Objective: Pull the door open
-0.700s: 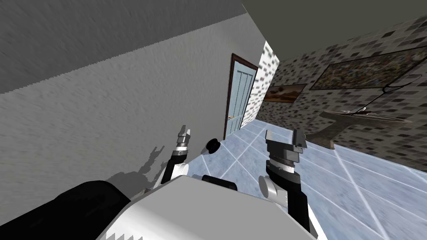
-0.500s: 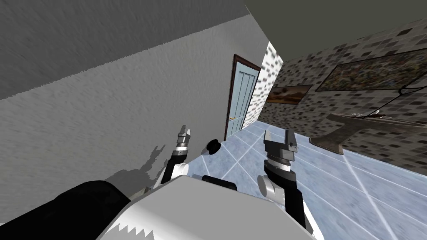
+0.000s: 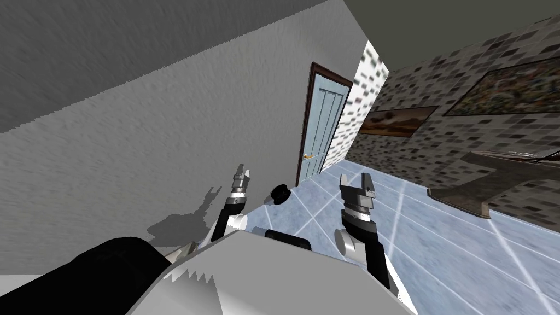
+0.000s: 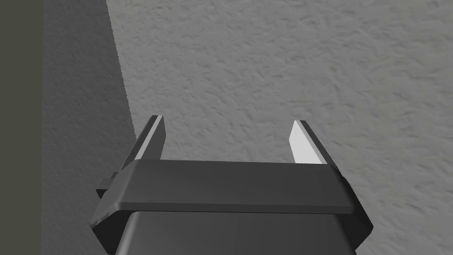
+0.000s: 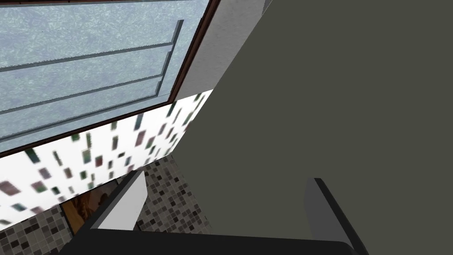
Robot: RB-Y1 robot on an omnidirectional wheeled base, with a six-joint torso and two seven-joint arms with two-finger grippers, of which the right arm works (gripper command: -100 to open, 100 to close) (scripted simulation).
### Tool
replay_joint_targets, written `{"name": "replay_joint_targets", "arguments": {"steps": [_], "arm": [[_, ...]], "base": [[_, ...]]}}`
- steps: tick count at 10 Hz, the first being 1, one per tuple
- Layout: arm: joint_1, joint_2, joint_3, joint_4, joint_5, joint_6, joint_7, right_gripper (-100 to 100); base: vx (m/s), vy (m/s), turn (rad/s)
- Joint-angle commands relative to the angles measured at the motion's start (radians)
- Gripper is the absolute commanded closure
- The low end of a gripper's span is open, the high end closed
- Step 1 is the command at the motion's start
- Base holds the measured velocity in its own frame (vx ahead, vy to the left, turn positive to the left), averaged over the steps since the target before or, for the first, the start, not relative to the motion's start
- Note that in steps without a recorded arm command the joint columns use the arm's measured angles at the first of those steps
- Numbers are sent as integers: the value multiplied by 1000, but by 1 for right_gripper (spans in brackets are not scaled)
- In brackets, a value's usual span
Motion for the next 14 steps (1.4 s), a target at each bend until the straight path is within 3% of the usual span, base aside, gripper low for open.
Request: {"name": "replay_joint_targets", "arguments": {"steps": [1, 14], "arm": [[-15, -10, 3, 35, -9, -2, 1, -100], [-98, -71, 43, 293, -68, -39, 7, -100]], "base": [[103, -63, 124], [83, -79, 106]]}}
